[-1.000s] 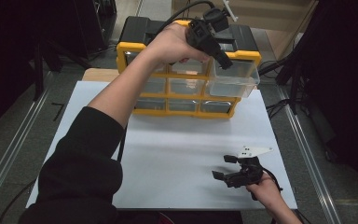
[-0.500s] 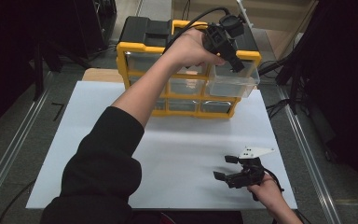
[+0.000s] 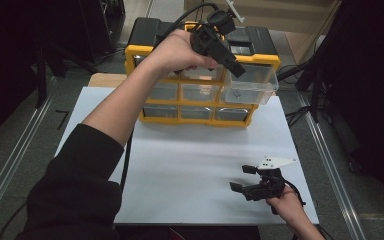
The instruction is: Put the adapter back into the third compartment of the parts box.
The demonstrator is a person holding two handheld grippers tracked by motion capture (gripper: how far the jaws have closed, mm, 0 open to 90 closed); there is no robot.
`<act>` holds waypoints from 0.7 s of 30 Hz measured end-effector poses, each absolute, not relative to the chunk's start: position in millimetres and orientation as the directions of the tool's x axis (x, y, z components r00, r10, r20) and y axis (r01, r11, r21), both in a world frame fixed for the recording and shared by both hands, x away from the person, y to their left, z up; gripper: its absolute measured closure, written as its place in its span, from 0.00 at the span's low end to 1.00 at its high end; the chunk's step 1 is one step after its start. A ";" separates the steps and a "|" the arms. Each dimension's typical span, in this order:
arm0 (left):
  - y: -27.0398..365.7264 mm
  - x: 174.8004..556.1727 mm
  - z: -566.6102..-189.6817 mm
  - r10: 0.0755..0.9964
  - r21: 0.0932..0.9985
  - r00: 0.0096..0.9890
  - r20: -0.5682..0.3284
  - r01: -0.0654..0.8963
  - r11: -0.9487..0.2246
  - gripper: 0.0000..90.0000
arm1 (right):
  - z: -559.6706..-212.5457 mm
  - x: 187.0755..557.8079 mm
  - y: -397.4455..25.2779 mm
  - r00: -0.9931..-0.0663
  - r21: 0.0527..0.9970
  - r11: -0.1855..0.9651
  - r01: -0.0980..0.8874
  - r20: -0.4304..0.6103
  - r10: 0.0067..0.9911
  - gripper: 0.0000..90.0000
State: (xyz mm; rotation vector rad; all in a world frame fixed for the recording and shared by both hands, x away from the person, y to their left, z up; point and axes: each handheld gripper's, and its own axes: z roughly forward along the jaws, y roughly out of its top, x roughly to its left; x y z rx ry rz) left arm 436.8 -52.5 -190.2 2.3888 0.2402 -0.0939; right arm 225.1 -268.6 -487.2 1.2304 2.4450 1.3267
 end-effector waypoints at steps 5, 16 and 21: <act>-34.9 429.6 -194.2 0.143 0.658 0.982 -0.124 0.190 -0.729 0.39 | -486.2 226.1 -264.8 -0.674 0.739 0.301 0.602 0.269 0.688 0.14; 2.5 420.9 -220.3 0.165 0.677 0.974 -0.156 0.227 -0.700 0.34 | -486.5 228.3 -260.8 -0.672 0.733 0.298 0.612 0.283 0.684 0.14; 11.7 415.7 -232.4 0.163 0.683 0.975 -0.149 0.221 -0.696 0.34 | -485.3 227.3 -261.8 -0.672 0.737 0.292 0.610 0.286 0.683 0.14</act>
